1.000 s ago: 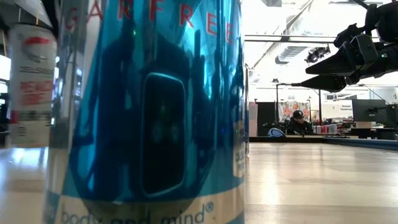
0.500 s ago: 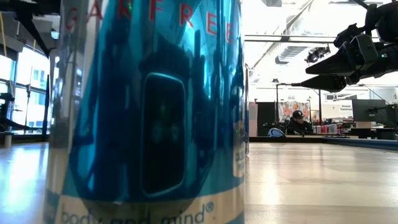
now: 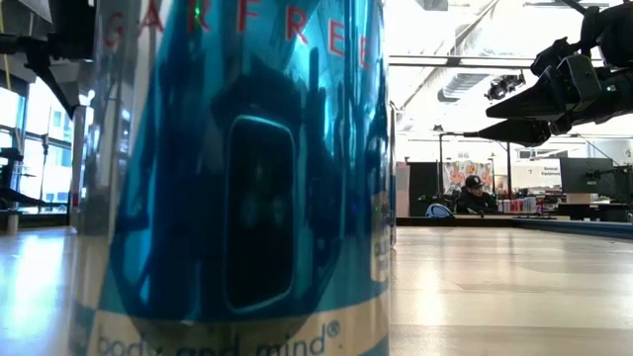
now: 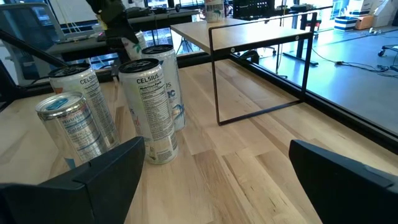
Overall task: Place canned beverage on shelf
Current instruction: Put the white pink soda can on the shelf aligned with the other white pink soda can
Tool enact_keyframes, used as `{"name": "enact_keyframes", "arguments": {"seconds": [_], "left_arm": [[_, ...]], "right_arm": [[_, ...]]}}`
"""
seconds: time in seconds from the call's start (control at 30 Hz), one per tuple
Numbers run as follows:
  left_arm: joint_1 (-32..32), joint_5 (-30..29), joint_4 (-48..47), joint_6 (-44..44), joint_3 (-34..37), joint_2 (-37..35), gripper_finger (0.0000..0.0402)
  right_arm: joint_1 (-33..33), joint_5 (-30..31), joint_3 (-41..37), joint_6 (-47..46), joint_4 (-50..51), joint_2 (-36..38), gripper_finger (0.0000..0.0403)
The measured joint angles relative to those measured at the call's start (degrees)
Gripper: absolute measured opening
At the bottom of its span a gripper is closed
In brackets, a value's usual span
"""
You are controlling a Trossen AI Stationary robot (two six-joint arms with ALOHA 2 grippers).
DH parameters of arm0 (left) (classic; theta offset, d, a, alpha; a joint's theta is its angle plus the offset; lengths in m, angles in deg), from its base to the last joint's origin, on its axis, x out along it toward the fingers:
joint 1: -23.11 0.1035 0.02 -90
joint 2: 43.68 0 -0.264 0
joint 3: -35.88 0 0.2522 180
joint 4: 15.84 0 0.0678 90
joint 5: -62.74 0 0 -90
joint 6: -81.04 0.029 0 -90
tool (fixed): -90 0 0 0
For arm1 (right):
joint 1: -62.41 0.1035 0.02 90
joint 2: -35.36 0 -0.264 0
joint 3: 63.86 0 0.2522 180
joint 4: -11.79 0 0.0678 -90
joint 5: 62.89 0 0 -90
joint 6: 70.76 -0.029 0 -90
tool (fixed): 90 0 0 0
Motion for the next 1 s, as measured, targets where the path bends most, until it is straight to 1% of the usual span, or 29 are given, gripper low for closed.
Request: {"name": "enact_keyframes", "arguments": {"seconds": [0.27,0.77,1.0], "left_arm": [[0.21,-1.48,-0.10,0.01,1.14,-1.50,0.0207],[0.64,-2.23,-0.91,-0.31,1.20,-1.43,0.0208],[2.35,-2.07,-0.33,-1.10,1.20,-1.43,0.0231]], "right_arm": [[0.00,0.00,0.00,0.02,0.01,0.00,0.0387],[-0.01,0.00,0.00,0.02,0.01,-0.02,0.0387],[-0.01,0.00,0.00,0.02,0.01,-0.01,0.0387]]}}
